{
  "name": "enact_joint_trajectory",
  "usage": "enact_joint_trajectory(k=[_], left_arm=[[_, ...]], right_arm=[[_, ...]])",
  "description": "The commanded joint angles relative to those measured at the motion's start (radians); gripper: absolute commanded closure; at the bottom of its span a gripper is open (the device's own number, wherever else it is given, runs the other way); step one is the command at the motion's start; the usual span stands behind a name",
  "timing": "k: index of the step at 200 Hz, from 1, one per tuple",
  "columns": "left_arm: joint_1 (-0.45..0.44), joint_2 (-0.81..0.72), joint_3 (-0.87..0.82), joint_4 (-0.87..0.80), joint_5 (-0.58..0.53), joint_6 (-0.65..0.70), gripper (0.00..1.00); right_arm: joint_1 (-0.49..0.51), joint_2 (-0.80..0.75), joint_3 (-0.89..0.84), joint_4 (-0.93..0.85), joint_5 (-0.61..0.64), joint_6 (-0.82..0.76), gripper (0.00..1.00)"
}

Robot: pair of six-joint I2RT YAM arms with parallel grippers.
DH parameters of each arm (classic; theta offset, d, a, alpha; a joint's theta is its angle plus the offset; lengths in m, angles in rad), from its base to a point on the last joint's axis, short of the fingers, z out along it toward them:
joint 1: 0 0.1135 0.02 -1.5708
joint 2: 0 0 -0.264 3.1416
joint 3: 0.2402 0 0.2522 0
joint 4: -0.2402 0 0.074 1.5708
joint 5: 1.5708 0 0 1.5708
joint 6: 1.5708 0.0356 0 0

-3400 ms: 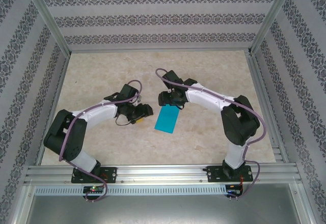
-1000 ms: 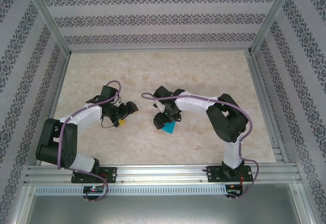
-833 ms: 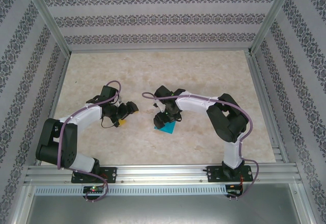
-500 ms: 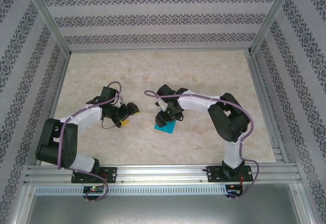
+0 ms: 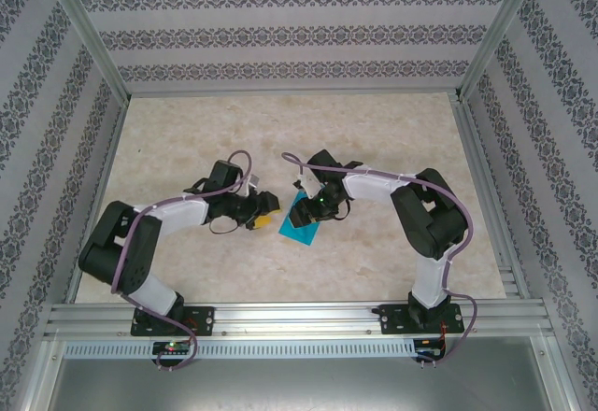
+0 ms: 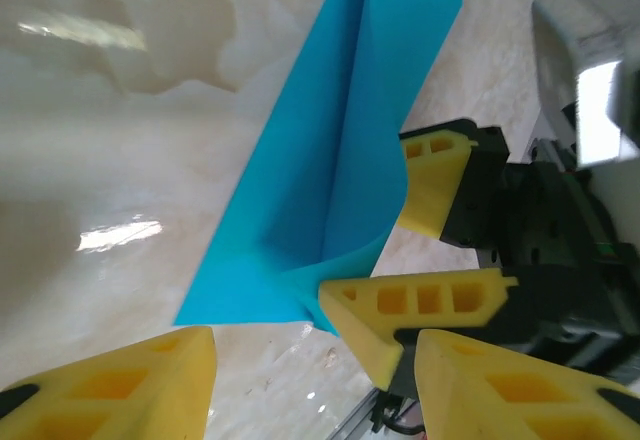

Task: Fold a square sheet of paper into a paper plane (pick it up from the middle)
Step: Fold the triangle a second time at the center of the table.

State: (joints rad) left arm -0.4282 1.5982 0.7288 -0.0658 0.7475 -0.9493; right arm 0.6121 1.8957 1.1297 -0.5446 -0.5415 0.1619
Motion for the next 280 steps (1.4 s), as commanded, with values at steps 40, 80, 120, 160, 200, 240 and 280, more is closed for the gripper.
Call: enact_joint_trajectory(k=[40, 80, 120, 160, 200, 240, 280], left_arm=[[-0.067, 0.112, 0.067, 0.071, -0.038, -0.054, 0.63], [-0.068, 0.128, 0.068, 0.051, -0.071, -0.054, 0.72], [-0.071, 0.139, 0.067, 0.051, -0.077, -0.052, 0.84], [-0.08, 0.17, 0.067, 0.041, -0.075, -0.048, 0.89], [-0.089, 0.19, 0.097, -0.035, -0.095, -0.017, 0.9], [-0.089, 0.194, 0.095, -0.071, -0.119, -0.003, 0.9], [-0.089, 0.194, 0.098, -0.065, -0.113, 0.001, 0.9]], right_arm=[[-0.005, 0.04, -0.058, 0.032, -0.03, -0.005, 0.4], [-0.006, 0.017, -0.06, 0.031, -0.034, -0.008, 0.4], [-0.006, 0.007, -0.051, 0.032, -0.034, -0.008, 0.4], [-0.006, -0.016, -0.033, 0.031, -0.042, 0.0, 0.41], [-0.006, -0.069, -0.01, 0.043, -0.064, 0.03, 0.4], [-0.009, -0.194, -0.03, 0.147, -0.031, 0.156, 0.34], [-0.032, -0.223, -0.062, 0.174, 0.143, 0.301, 0.39]])
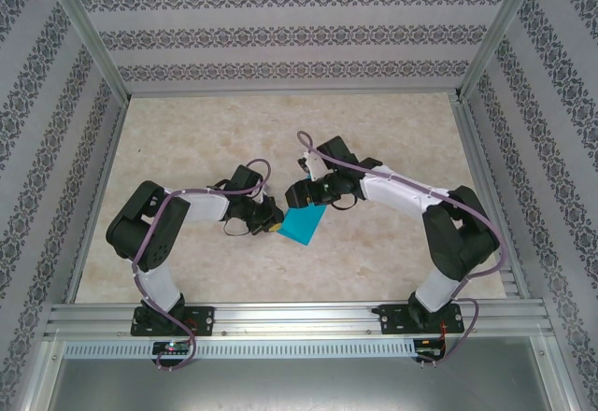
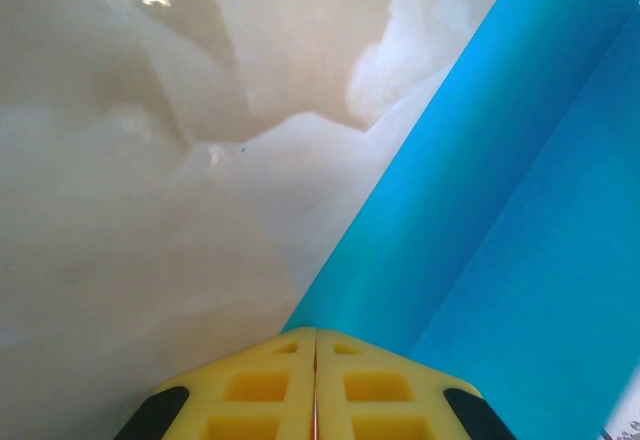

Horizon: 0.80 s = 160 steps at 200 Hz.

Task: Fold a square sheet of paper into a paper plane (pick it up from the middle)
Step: Fold the triangle a second time at the center of the table.

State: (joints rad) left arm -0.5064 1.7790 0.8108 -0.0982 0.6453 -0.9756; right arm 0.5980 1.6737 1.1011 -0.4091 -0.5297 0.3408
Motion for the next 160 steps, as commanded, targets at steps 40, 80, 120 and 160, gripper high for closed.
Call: enact_joint_trajectory(k=[40, 80, 120, 160], left_arm=[[-0.011, 0.006, 0.022, -0.037, -0.002, 0.037, 0.9], [-0.011, -0.01, 0.031, -0.027, 0.023, 0.043, 0.9], [-0.016, -0.042, 0.027, 0.003, 0.073, 0.049, 0.95], [-0.033, -0.062, 0.016, 0.129, 0.152, 0.004, 0.98]], right_arm=[[-0.033, 0.044, -0.041, 0.003, 0.253, 0.213, 0.59], [-0.032, 0.136, -0.015, -0.026, 0.222, 0.225, 0.73], [-0.032, 0.2, 0.004, -0.032, 0.185, 0.215, 0.74], [-0.038, 0.242, 0.034, -0.053, 0.174, 0.179, 0.72]])
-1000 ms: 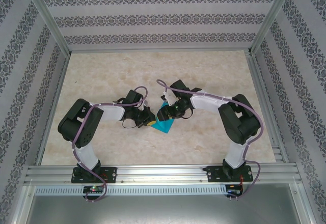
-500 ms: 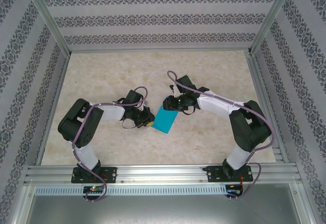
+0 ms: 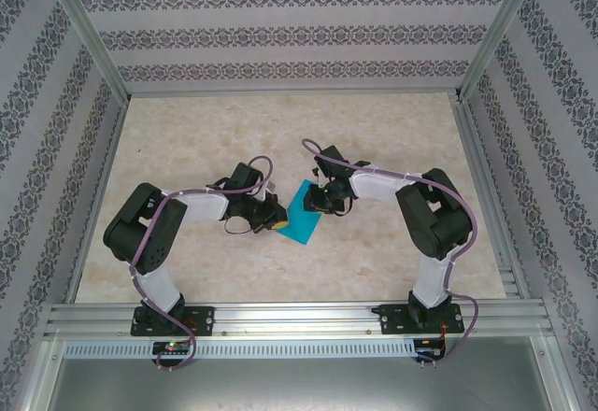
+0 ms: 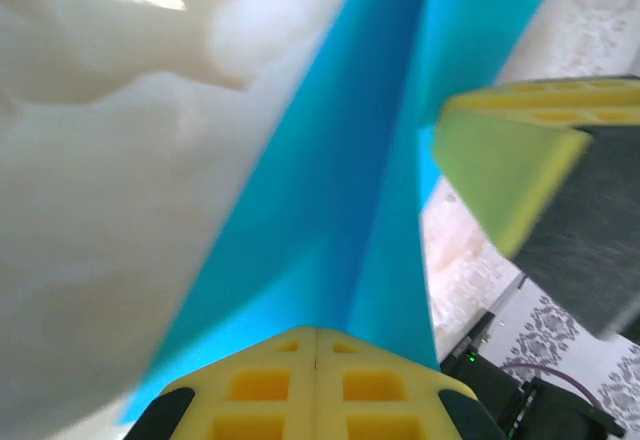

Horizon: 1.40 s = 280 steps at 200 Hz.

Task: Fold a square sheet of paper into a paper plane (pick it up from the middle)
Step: Fold the triangle a second time at the center of the table.

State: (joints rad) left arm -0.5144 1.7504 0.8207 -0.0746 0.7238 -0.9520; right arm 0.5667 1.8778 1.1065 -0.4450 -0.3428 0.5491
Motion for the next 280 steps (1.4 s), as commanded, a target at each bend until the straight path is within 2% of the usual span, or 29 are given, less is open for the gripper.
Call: enact_joint_trajectory(k=[1, 111, 156, 174, 205, 222, 280], left_arm=[[-0.025, -0.034, 0.006, 0.108, 0.076, -0.02, 0.98], [-0.065, 0.062, 0.069, 0.192, 0.087, -0.071, 0.91], [-0.065, 0.088, 0.071, 0.183, 0.065, -0.071, 0.91], [-0.066, 0.095, 0.075, 0.176, 0.055, -0.073, 0.91], [-0.065, 0.108, 0.081, 0.173, 0.051, -0.072, 0.91], [-0.065, 0.11, 0.08, 0.174, 0.049, -0.074, 0.91], [-0.065, 0.106, 0.079, 0.173, 0.045, -0.077, 0.91]], right_arm=[[-0.008, 0.037, 0.029, -0.018, -0.013, -0.029, 0.72], [-0.054, -0.018, -0.011, 0.026, -0.087, -0.006, 0.7], [-0.09, -0.137, -0.07, 0.082, -0.14, 0.044, 0.68], [-0.115, -0.198, -0.119, 0.107, -0.164, 0.061, 0.67], [-0.147, -0.28, -0.217, 0.19, -0.224, 0.072, 0.57], [-0.141, -0.279, -0.234, 0.197, -0.272, 0.052, 0.53], [-0.072, -0.211, -0.222, 0.165, -0.323, -0.025, 0.53]])
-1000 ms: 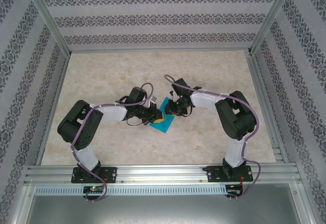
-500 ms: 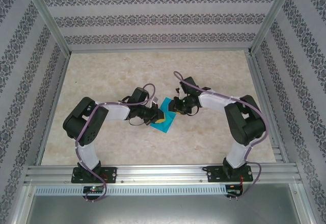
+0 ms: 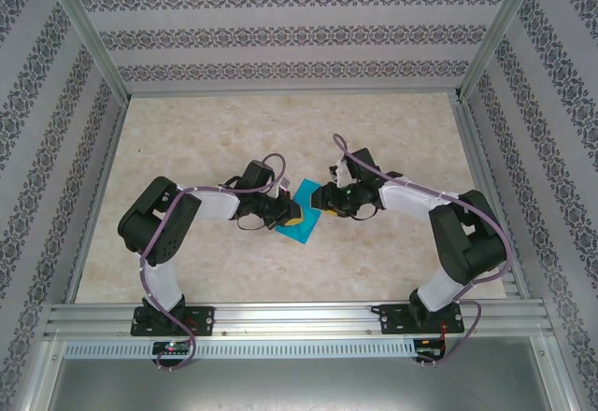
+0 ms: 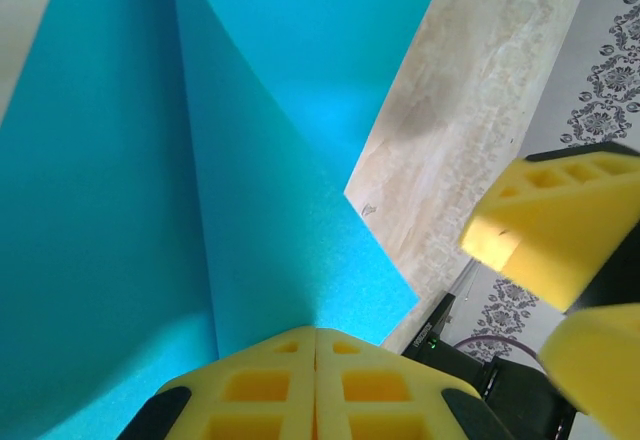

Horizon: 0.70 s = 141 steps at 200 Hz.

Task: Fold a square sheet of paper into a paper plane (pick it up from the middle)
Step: Fold the triangle a second time at the center of the table.

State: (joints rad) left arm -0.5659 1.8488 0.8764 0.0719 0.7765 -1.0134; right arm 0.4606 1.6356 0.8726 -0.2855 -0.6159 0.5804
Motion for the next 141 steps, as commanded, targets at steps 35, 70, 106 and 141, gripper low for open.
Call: enact_joint_trajectory(k=[35, 70, 106, 141], left_arm=[[-0.014, 0.004, 0.023, 0.026, -0.009, -0.017, 0.91], [-0.014, 0.002, 0.023, 0.023, -0.011, -0.019, 0.92], [-0.014, 0.003, 0.027, 0.026, -0.005, -0.019, 0.92], [-0.014, -0.005, 0.034, 0.034, 0.009, -0.02, 0.91]], right_arm=[[0.05, 0.068, 0.015, -0.024, -0.027, -0.08, 0.56], [0.046, 0.069, 0.016, -0.016, -0.009, -0.076, 0.69], [0.032, 0.062, 0.015, -0.021, 0.019, -0.081, 0.86], [0.029, 0.088, 0.037, -0.056, 0.052, -0.103, 0.89]])
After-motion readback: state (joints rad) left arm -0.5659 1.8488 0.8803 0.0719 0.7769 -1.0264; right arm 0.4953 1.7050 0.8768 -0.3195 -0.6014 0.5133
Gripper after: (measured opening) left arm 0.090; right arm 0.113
